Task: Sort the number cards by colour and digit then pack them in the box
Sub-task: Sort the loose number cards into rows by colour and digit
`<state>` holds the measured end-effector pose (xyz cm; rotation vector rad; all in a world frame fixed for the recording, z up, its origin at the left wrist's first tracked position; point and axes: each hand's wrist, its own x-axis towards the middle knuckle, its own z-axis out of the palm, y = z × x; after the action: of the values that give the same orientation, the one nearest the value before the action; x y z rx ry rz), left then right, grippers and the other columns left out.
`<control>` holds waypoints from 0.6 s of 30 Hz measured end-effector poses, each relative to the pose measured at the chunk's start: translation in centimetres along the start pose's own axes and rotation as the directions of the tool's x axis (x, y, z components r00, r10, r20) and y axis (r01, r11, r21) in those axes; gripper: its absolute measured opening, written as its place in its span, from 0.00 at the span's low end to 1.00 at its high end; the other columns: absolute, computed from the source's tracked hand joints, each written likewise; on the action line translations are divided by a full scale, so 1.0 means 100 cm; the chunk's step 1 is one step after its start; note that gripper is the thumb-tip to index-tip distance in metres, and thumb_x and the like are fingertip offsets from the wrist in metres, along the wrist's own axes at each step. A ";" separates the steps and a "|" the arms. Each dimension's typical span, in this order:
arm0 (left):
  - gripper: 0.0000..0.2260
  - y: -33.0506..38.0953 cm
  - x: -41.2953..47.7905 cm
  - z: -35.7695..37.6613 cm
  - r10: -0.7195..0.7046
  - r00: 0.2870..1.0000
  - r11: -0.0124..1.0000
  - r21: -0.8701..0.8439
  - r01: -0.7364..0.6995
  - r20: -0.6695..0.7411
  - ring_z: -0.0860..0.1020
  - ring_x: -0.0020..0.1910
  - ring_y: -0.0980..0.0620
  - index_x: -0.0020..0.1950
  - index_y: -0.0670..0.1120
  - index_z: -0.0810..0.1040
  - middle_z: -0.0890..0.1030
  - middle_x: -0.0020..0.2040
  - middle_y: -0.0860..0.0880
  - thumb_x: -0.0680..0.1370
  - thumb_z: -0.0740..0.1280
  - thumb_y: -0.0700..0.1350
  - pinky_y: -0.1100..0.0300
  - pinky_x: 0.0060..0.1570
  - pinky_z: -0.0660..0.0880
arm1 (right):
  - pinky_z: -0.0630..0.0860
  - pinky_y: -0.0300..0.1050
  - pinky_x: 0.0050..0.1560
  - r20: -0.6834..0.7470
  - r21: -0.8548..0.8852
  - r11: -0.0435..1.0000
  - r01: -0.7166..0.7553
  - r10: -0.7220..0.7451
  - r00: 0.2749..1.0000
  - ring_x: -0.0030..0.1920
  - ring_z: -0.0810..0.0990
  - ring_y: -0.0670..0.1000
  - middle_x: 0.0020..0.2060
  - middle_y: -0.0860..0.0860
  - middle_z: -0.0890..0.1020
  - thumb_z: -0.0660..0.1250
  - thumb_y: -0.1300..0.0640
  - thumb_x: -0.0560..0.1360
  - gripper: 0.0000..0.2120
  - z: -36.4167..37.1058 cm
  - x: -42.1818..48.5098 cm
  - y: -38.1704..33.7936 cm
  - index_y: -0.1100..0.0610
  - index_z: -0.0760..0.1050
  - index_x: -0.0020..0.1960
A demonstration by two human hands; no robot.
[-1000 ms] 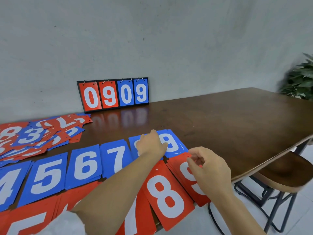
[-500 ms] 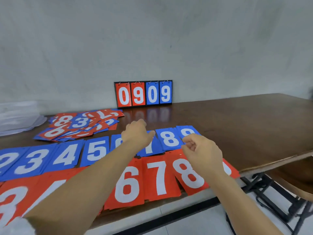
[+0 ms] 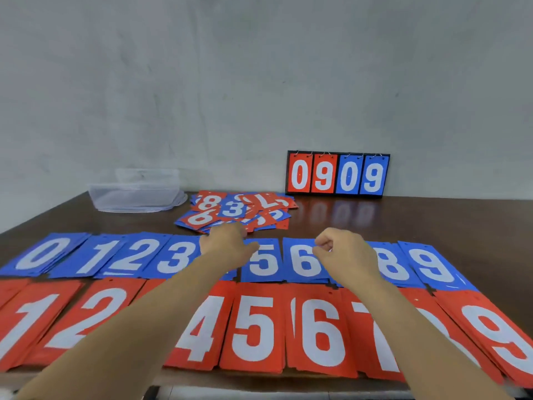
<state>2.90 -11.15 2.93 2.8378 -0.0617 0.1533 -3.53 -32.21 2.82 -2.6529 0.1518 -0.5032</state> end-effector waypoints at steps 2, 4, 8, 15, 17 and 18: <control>0.20 -0.022 0.016 -0.005 -0.036 0.999 0.999 -0.016 0.035 -0.005 0.72 0.62 0.48 0.64 0.52 0.72 0.77 0.61 0.50 0.77 0.64 0.61 0.49 0.65 0.65 | 0.75 0.42 0.43 0.034 -0.022 1.000 -0.003 0.004 0.999 0.47 0.79 0.46 0.47 0.42 0.81 0.66 0.50 0.76 0.05 0.010 0.017 -0.011 0.47 0.78 0.51; 0.20 -0.043 0.033 -0.010 -0.064 0.998 0.997 -0.035 0.064 -0.015 0.72 0.63 0.48 0.64 0.53 0.73 0.76 0.61 0.51 0.77 0.64 0.61 0.49 0.66 0.63 | 0.74 0.41 0.41 0.072 -0.044 0.999 -0.019 0.022 0.997 0.45 0.79 0.46 0.46 0.42 0.81 0.65 0.50 0.77 0.04 0.021 0.035 -0.022 0.47 0.78 0.50; 0.18 -0.088 0.069 -0.019 -0.126 0.992 0.992 -0.024 0.125 -0.024 0.72 0.62 0.47 0.62 0.51 0.75 0.76 0.61 0.50 0.77 0.64 0.59 0.50 0.63 0.64 | 0.75 0.41 0.39 0.127 -0.086 0.995 -0.044 0.055 0.990 0.42 0.80 0.46 0.44 0.44 0.82 0.65 0.49 0.77 0.05 0.043 0.070 -0.042 0.48 0.78 0.48; 0.17 -0.142 0.122 -0.019 -0.172 0.984 0.984 -0.057 0.170 -0.036 0.75 0.58 0.47 0.61 0.52 0.75 0.79 0.58 0.50 0.77 0.65 0.59 0.51 0.59 0.69 | 0.78 0.45 0.38 0.155 -0.120 0.988 -0.093 0.111 0.982 0.40 0.81 0.50 0.40 0.50 0.83 0.65 0.50 0.77 0.11 0.090 0.132 -0.078 0.55 0.80 0.40; 0.17 -0.149 0.132 -0.013 -0.160 0.986 0.984 -0.090 0.156 -0.046 0.76 0.57 0.48 0.62 0.52 0.75 0.80 0.58 0.51 0.77 0.65 0.58 0.51 0.60 0.69 | 0.73 0.43 0.32 0.157 -0.120 0.988 -0.095 0.113 0.981 0.35 0.77 0.49 0.34 0.51 0.79 0.65 0.50 0.77 0.14 0.104 0.145 -0.087 0.55 0.77 0.35; 0.16 -0.151 0.135 -0.010 -0.155 0.987 0.983 -0.104 0.150 -0.047 0.76 0.57 0.49 0.61 0.52 0.75 0.80 0.57 0.51 0.77 0.65 0.57 0.51 0.60 0.69 | 0.71 0.42 0.31 0.163 -0.111 0.988 -0.104 0.121 0.979 0.33 0.75 0.48 0.33 0.50 0.78 0.66 0.50 0.77 0.14 0.110 0.151 -0.091 0.54 0.75 0.34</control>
<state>17.06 3.16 0.96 2.7230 0.1553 0.1897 14.84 -22.44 2.39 -2.7526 0.2809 -0.2375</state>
